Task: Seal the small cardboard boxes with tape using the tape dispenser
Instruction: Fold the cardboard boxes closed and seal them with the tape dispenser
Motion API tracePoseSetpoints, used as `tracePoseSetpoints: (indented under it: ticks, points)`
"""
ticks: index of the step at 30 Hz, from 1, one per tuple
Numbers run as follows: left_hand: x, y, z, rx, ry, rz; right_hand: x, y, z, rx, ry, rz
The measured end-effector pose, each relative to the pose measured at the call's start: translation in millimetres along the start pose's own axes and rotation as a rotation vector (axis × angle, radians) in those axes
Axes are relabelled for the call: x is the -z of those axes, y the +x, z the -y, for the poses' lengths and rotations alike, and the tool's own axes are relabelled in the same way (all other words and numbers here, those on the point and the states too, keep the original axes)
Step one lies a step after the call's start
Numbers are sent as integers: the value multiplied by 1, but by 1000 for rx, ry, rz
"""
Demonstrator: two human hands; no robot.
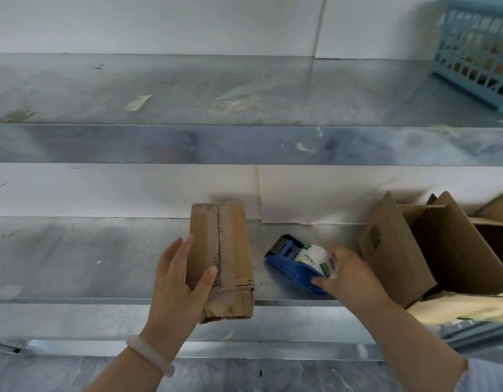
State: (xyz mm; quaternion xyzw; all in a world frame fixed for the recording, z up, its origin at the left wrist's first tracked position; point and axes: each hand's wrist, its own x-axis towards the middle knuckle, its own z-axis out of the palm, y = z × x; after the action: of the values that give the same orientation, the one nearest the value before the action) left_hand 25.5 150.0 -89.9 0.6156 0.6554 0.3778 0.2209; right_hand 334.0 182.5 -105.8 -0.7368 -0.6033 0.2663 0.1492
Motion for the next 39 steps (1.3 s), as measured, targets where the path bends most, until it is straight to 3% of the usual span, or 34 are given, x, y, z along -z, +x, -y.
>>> tracePoseSetpoints:
  ticks: [4, 7, 9, 11, 13, 16, 19, 23, 24, 26, 29, 33, 39]
  points:
    - [4, -6, -37, -377, 92, -140, -3, -14, -4, -48, 136, -26]
    - [-2, -14, -74, -580, 34, 41, -3, -28, -1, -56, 262, -101]
    - [-14, -21, -97, -456, 0, 292, 1, -41, 4, -26, 338, -193]
    - [-34, -24, -111, -149, -63, 548, 3, -53, 9, 54, 348, -312]
    - [-58, -22, -116, 149, -256, 697, 5, -62, 12, 138, 330, -405]
    - [-78, -17, -129, 269, -418, 605, 0, -74, 15, 249, 292, -509]
    - [-83, -20, -138, 328, -545, 451, -2, -79, 13, 308, 306, -509]
    - [-72, -19, -137, 328, -688, 469, 23, -79, 7, 553, 309, -504]
    - [-67, -18, -136, 301, -696, 496, 34, -79, 10, 567, 374, -531]
    - [-57, -16, -133, 262, -728, 548, 56, -74, 18, 396, 590, -531]
    - [-49, -17, -128, 252, -857, 623, 77, -55, 29, -9, 816, -303]
    - [-42, -16, -128, 302, -1058, 666, 77, -54, 33, -261, 1200, 139]
    - [-36, -16, -122, 346, -1309, 782, 65, -67, 38, -112, 1513, 599]
